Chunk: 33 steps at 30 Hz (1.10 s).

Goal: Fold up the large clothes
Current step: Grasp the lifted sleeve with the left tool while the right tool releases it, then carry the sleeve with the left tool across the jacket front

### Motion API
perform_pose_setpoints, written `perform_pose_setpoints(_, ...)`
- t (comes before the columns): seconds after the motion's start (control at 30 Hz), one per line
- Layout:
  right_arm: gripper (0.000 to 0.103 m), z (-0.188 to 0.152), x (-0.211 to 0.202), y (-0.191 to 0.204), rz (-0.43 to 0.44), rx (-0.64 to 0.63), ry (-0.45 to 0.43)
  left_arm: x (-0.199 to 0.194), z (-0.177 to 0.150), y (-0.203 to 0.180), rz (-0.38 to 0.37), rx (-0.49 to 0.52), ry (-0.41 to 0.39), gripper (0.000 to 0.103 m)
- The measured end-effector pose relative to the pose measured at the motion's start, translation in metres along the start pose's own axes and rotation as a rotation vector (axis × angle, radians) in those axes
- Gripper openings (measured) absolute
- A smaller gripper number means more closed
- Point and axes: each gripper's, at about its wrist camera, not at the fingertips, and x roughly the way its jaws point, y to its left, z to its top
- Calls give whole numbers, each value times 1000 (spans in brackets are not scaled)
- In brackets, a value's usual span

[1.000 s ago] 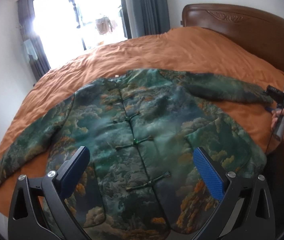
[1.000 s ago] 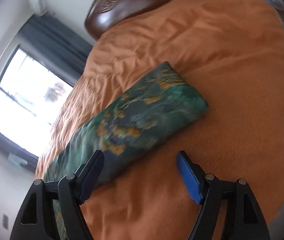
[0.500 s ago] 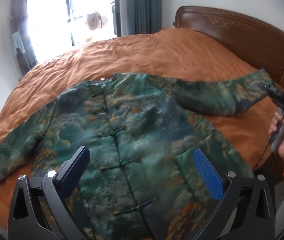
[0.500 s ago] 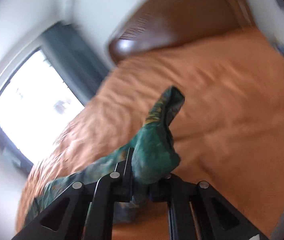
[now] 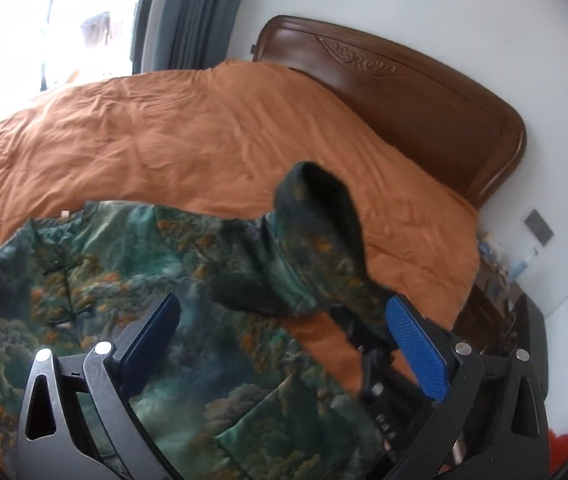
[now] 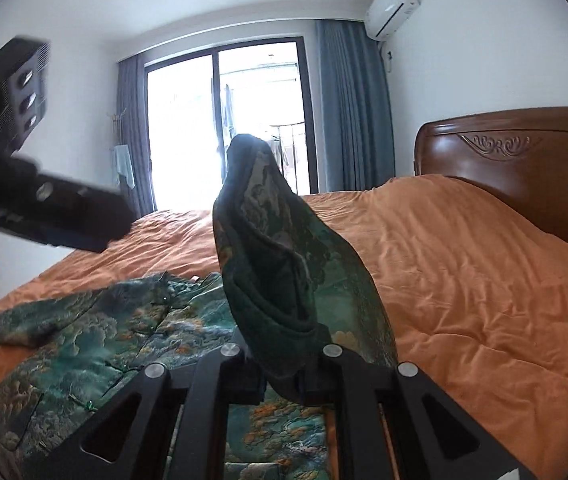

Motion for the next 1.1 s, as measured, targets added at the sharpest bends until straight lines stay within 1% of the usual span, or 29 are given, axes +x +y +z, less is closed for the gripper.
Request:
perform_pose_setpoints(0.07,10,-5,-2,15,-3,-50,8,9,4,-3,-8,-12,9,103)
perform_pose_setpoints(0.13,10,-9,-1,36,-9,-105,9,18,6,-5,18,-27,17,102)
perform_pose_setpoints(0.17,10,-11,-1,42,-13,-130,6,23,5,-7,38,-25,19,99)
perform_pose_setpoints(0.23,10,-14,1,49,-18,-172,-4,29,1,-11,67,6,21,70)
perform_pose_setpoints(0.27,10,-13,1,50,-18,-183,-8,34,-1,-10,69,19,40,27)
perform_pose_setpoints(0.3,10,-14,1,53,-15,-191,-11,38,-2,-6,62,10,66,9)
perform_pose_setpoints(0.33,13,-15,1,54,-13,-192,-11,39,0,0,46,-13,77,9)
perform_pose_setpoints(0.37,14,-16,1,53,-10,-189,-7,39,0,6,53,-27,77,7)
perform_pose_setpoints(0.4,22,-17,2,52,-4,-183,3,39,3,11,83,-18,71,7)
perform_pose_setpoints(0.43,52,-19,4,50,20,-178,21,39,6,18,106,-3,65,7)
perform_pose_setpoints(0.5,87,-19,6,41,54,-158,56,42,12,35,130,1,61,7)
perform_pose_setpoints(0.57,87,-20,4,24,60,-123,59,47,15,59,176,-3,68,7)
perform_pose_setpoints(0.67,87,-14,17,-15,57,-39,122,62,9,99,254,-22,96,7)
perform_pose_setpoints(0.77,87,0,44,-61,41,72,167,77,-2,144,316,-79,127,7)
perform_pose_setpoints(0.83,86,11,72,-81,51,95,206,82,-9,169,341,-135,142,7)
perform_pose_setpoints(0.9,83,19,101,-90,59,96,241,86,-18,193,347,-198,152,7)
perform_pose_setpoints(0.93,74,23,118,-90,84,92,267,87,-22,203,344,-226,153,7)
perform_pose_setpoints(0.97,71,23,135,-87,109,93,289,88,-26,211,341,-251,155,7)
perform_pose_setpoints(1.03,70,22,166,-80,164,91,345,92,-32,221,335,-270,166,8)
perform_pose_setpoints(1.07,69,18,185,-72,210,91,380,96,-36,223,335,-269,171,9)
perform_pose_setpoints(1.1,69,12,199,-65,239,92,395,99,-39,224,341,-264,176,12)
